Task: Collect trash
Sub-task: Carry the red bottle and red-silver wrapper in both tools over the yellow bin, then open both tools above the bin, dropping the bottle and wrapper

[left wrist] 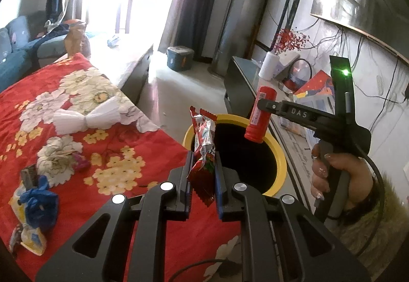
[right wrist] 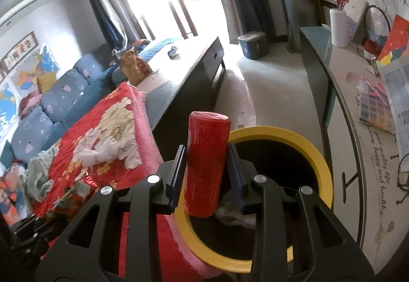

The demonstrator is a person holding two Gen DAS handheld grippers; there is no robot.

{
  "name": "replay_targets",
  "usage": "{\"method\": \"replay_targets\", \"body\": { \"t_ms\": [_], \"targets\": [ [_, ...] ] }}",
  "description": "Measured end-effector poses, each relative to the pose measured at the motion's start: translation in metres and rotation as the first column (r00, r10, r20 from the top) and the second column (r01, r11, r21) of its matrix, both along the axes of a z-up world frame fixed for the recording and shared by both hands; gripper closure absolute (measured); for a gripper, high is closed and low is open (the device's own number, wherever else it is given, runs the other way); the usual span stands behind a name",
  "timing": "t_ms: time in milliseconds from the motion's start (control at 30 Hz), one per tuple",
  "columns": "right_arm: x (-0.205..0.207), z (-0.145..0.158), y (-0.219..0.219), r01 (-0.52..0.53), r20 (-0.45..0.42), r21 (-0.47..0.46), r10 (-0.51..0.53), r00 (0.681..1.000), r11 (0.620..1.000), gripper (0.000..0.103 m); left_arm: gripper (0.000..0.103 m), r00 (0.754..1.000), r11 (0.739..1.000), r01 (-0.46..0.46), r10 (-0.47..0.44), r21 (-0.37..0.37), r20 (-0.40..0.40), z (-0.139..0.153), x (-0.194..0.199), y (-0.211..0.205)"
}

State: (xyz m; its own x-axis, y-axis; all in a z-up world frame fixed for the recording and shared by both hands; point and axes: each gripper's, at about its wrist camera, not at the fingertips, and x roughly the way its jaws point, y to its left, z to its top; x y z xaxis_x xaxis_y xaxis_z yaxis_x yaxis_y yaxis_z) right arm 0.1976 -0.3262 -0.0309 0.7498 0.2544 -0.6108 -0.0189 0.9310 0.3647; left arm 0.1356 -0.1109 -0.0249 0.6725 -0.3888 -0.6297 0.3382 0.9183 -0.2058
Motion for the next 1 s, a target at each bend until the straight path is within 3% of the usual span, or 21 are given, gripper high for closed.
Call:
{"method": "replay_targets", "body": {
  "t_ms": [1000],
  "targets": [
    [0.015,-0.062,-0.06,0.085,-0.163,0.071,-0.073,0.984,0.994,0.077,0.089,0.988,0.993,0.094,-0.085,0.065,-0.126,-0.057,0.067,-0.071]
  ]
}}
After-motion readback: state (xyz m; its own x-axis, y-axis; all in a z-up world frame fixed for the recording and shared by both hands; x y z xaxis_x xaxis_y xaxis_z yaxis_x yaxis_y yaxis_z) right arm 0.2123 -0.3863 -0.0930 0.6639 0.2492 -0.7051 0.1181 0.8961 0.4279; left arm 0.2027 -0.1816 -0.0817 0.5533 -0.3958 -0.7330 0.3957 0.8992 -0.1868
